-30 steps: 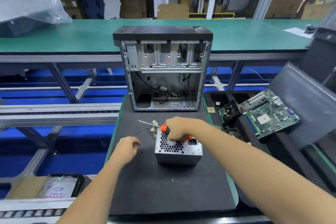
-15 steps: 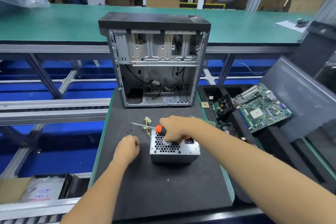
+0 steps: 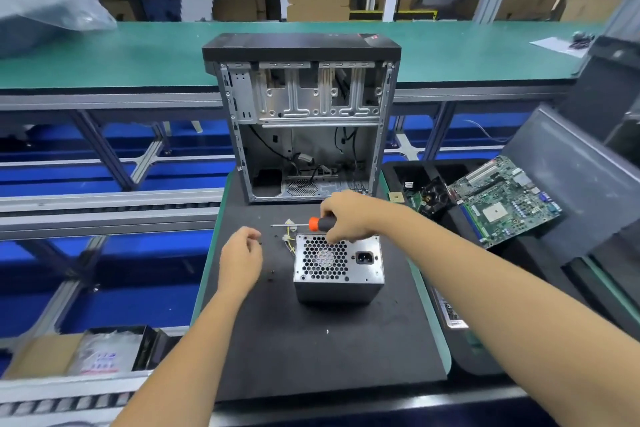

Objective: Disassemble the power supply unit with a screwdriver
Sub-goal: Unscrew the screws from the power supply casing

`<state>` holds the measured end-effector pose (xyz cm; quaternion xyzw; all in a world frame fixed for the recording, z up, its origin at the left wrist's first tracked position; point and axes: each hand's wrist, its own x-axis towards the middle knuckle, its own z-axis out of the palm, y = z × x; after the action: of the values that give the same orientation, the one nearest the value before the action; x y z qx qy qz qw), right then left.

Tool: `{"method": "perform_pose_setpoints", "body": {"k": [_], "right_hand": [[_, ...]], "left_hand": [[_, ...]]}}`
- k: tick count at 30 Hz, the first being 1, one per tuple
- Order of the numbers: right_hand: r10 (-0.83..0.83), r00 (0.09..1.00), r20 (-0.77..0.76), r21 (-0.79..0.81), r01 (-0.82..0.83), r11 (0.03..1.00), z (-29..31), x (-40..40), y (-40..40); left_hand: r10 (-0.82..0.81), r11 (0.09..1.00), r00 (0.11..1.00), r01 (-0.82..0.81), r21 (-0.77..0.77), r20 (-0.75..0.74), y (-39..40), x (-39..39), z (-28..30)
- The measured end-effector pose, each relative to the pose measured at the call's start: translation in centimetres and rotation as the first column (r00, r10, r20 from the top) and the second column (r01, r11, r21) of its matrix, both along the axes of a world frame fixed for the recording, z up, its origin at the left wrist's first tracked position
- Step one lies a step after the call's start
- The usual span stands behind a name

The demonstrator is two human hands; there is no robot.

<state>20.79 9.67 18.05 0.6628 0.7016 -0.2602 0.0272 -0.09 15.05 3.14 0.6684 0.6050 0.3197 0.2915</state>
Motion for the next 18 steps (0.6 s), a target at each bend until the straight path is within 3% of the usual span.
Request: {"method": "perform_pose_setpoints", "body": {"k": [2,4,8,11,18], "right_hand": [[-0.004,1.000,0.007,0.075,0.003,0.997,1.3,0.2,-0.1],[-0.010,1.000,-0.018,0.126,0.012,0.992,2.7,0.3,-0.5],[0.022,1.000,-0.012,0.154,-0.020,0.988,5.3,0.4,-2.0],[0.052,0.998,0.045,0.183,-0.059,0.981,6.7,0.9,-3.4],[0.064,0.998,-0.002,0.278,-0.061,0.959,8.8,1.7,-6.2]], "left_hand": [[-0.019,0.997,0.994,0.012,0.071,0.105,-0.6,0.3,2.3],[-0.146,0.976,0.982,0.123,0.180,0.123,-1.6,1.3,4.6],[-0.380,0.880,0.924,0.373,0.294,-0.035,-3.7,4.0,6.9],[-0.397,0.843,0.907,0.421,0.334,-0.142,-5.0,5.3,6.9],[-0.504,0.849,0.855,0.517,0.110,-0.124,-7.9,7.2,6.3]]}}
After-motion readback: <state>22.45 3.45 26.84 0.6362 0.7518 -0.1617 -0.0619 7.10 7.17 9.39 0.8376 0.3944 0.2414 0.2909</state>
